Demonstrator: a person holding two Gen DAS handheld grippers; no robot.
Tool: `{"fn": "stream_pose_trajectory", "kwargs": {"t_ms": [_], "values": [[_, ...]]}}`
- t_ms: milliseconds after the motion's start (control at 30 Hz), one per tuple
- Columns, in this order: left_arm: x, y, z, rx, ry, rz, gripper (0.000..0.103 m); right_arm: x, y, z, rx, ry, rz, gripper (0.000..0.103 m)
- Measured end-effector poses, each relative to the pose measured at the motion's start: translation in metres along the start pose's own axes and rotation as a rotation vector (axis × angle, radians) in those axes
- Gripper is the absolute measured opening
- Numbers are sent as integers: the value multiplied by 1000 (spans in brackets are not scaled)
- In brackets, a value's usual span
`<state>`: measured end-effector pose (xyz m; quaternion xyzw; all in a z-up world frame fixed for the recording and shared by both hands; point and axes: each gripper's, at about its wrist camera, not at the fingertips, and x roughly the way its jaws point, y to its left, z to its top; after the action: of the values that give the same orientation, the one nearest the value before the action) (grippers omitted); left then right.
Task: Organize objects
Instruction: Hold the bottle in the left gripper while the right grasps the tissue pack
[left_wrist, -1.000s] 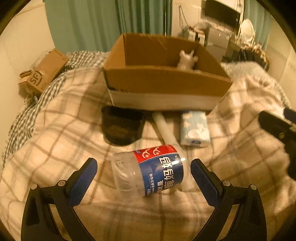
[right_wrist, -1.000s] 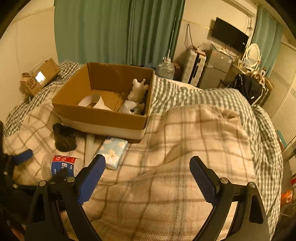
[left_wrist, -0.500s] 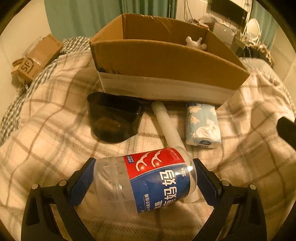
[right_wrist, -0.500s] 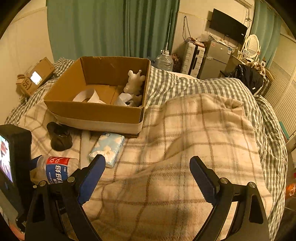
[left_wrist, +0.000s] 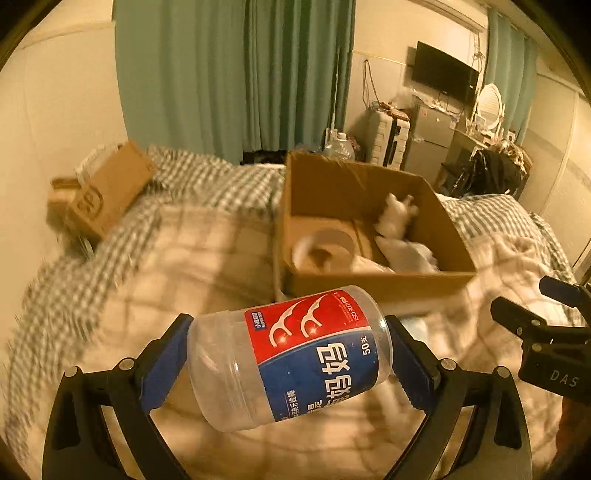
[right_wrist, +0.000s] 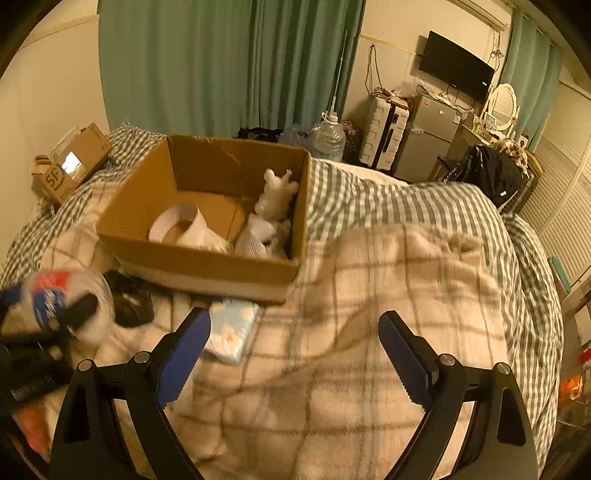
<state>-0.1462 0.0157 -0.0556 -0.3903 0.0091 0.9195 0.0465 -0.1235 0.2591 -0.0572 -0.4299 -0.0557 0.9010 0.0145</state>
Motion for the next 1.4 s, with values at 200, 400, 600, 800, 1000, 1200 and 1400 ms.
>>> {"fn": "stream_pose_trajectory", "kwargs": {"t_ms": [200,400,600,800,1000,1200,1400], "values": [[32,20,-15,5,57,14,100,47,31,-2,-7,91,55,92],[42,17,-32,33,91,-11,100,96,55,-26,-50,189,67,92],[49,17,-40,33,119,-11,100,114,62,-34,-77,250,56,74],[40,17,-42,20,102,9,100,96,60,-40,-90,235,43,52],[20,13,-47,11,89,5,100,50,58,-45,-99,152,68,49],[-9,3,-45,26,53,4,100,8,52,-50,-105,81,102,48],[-38,-1,-38,28,9,5,100,-24,55,-53,-74,14,137,45]]}}
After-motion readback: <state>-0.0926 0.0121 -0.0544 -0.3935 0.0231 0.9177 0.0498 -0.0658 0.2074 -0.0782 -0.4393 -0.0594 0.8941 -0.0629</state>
